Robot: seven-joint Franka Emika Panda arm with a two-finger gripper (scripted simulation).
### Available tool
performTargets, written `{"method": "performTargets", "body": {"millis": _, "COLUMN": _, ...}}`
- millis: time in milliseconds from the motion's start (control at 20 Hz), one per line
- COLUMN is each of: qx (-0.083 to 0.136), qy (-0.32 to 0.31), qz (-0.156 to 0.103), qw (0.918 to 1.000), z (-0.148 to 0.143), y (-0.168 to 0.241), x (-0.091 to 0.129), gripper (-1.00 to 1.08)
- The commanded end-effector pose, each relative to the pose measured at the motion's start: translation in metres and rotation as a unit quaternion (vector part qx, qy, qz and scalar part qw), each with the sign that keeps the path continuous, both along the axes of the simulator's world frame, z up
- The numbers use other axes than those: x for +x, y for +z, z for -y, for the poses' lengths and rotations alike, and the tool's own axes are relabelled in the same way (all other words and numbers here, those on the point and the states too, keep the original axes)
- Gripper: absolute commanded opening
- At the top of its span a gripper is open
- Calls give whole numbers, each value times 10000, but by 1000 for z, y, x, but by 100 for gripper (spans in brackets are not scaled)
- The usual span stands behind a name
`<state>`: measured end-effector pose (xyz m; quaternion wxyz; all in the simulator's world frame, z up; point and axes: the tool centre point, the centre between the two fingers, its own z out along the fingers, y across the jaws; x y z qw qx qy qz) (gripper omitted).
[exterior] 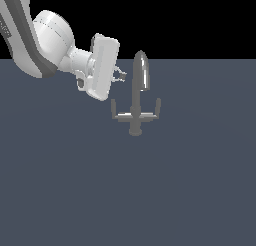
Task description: Turn on the faucet by rotating a designated handle.
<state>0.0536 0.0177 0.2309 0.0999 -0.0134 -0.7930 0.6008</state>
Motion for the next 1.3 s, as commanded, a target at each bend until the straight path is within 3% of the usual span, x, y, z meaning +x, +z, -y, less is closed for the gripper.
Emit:
{"method": "performTargets", "body": {"millis": 0, "qx": -109, "qy": 190, "qz": -359, "qw": 9991, "z": -4, "y": -11, "x": 5, "gripper": -100}}
{"method": "performTargets", "body": {"millis": 350, "qx": -437, "qy": 665, "qz": -1349, "qw": 9877, "z": -15, "y": -41, "x": 17, "gripper": -100}}
{"method": "performTargets", "body": {"millis": 700, "qx": -779, "qy": 1046, "qz": -2279, "qw": 9649, "z": -26, "y": -71, "x": 26, "gripper": -100}}
{"method": "performTargets", "body": {"millis": 950, "qx": -965, "qy": 1213, "qz": -2748, "qw": 9489, "z": -32, "y": -86, "x": 30, "gripper": -100}}
{"method": "performTargets", "body": {"millis": 1250, "qx": -1102, "qy": 1319, "qz": -3078, "qw": 9358, "z": -37, "y": -98, "x": 32, "gripper": -100}}
